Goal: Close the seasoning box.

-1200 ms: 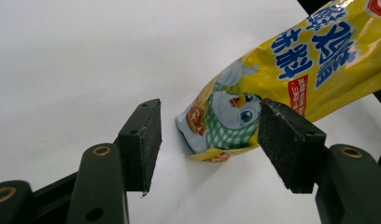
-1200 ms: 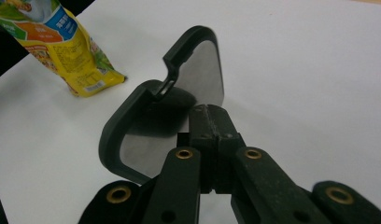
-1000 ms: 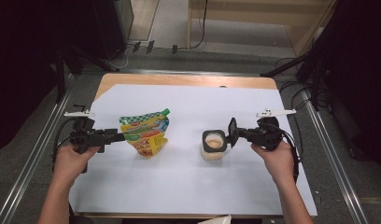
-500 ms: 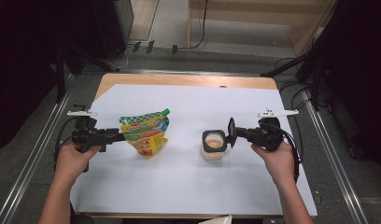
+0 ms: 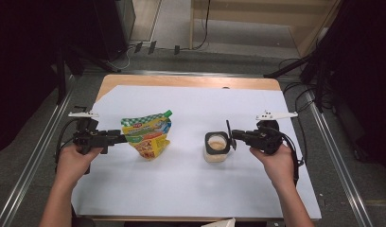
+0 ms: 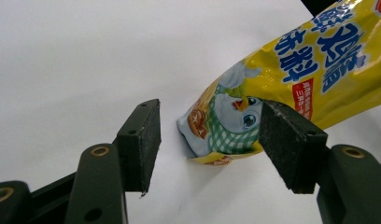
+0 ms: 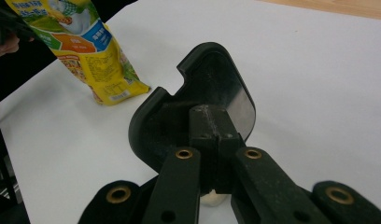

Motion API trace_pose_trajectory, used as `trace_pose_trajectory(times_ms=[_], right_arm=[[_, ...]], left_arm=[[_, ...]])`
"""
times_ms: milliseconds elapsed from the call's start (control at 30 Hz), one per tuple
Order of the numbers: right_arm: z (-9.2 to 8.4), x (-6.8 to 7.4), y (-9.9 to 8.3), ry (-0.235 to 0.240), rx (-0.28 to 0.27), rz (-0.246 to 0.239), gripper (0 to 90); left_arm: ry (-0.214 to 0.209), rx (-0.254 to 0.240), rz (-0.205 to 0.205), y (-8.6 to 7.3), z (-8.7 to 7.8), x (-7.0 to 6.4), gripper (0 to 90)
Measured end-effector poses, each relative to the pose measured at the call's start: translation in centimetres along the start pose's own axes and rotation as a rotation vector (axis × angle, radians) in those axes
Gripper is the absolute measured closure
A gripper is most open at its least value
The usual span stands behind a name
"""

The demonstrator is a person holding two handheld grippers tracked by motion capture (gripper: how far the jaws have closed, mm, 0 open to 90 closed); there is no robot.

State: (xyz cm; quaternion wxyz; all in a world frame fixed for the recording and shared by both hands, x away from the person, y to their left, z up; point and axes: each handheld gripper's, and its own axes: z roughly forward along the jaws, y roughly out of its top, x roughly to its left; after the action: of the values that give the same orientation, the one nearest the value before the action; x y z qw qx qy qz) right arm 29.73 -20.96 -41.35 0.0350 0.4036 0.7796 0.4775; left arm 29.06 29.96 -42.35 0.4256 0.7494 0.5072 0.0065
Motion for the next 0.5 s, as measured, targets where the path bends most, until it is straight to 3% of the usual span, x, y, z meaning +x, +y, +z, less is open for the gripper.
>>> trace_pose_trajectory(times_ms=[500], right_arm=[[1.6, 1.6, -0.1, 0.025, 0.005, -0.031, 90.0]], left_arm=[[-0.002, 0.002, -0.007, -0.1, 0.2, 0.1, 39.8]])
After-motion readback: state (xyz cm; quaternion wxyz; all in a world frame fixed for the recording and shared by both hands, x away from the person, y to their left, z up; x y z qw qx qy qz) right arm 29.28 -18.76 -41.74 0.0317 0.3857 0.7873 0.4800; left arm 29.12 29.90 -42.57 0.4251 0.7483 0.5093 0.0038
